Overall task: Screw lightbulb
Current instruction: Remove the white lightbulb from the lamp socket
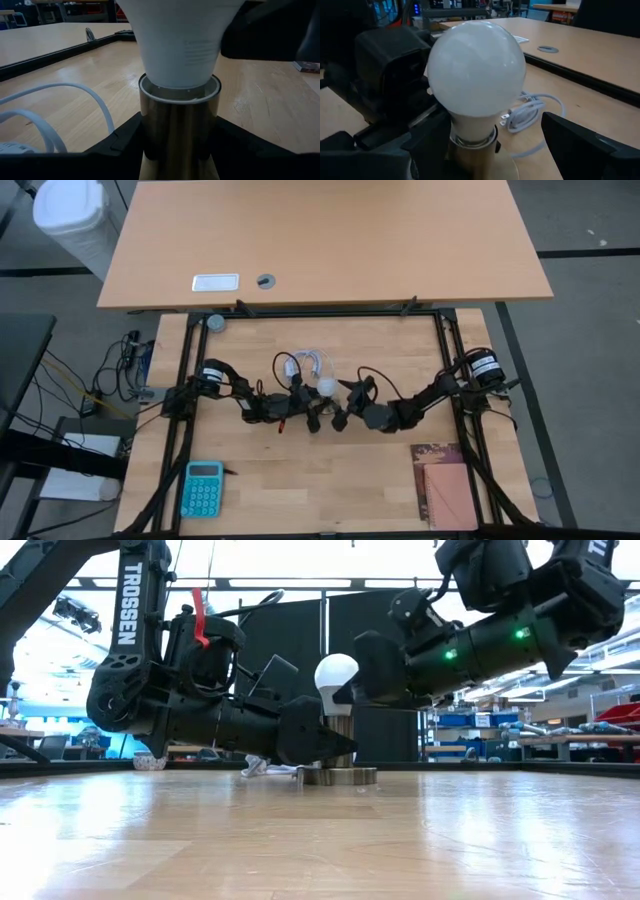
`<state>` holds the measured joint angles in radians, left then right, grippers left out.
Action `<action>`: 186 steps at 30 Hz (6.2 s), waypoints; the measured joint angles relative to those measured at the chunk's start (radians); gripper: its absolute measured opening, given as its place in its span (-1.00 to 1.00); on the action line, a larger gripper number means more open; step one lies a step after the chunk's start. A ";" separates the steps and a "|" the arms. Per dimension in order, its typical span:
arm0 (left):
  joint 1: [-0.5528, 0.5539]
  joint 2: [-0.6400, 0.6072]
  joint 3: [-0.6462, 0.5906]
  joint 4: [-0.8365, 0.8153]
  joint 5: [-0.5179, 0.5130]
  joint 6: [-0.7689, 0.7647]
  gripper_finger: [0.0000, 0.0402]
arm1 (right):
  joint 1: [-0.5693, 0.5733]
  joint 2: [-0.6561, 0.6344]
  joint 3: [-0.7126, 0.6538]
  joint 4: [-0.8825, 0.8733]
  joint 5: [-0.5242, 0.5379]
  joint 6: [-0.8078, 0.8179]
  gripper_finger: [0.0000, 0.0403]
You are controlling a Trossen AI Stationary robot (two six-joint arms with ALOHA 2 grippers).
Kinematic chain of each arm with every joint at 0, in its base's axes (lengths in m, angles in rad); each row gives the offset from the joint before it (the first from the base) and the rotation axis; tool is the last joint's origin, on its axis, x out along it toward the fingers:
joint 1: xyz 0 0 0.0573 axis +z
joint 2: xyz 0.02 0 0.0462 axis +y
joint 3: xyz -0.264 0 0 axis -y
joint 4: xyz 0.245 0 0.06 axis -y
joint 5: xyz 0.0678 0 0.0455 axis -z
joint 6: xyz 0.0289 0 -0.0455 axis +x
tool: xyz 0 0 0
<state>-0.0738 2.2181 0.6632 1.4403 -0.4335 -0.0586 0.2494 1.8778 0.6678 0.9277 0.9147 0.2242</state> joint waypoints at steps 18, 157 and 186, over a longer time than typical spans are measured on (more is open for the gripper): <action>-0.001 0.000 0.000 -0.002 0.002 0.002 -0.04 | 0.084 0.000 0.000 -0.036 0.312 0.014 0.53; 0.000 0.000 0.000 0.004 0.000 -0.002 -0.04 | -0.046 -0.064 0.048 -0.162 -0.121 0.052 0.53; 0.000 0.000 0.000 -0.001 0.001 0.001 -0.04 | 0.005 -0.130 0.048 -0.512 -0.039 0.232 0.53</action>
<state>-0.0742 2.2181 0.6628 1.4395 -0.4325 -0.0574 0.2546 1.7482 0.7162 0.4159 0.8759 0.4564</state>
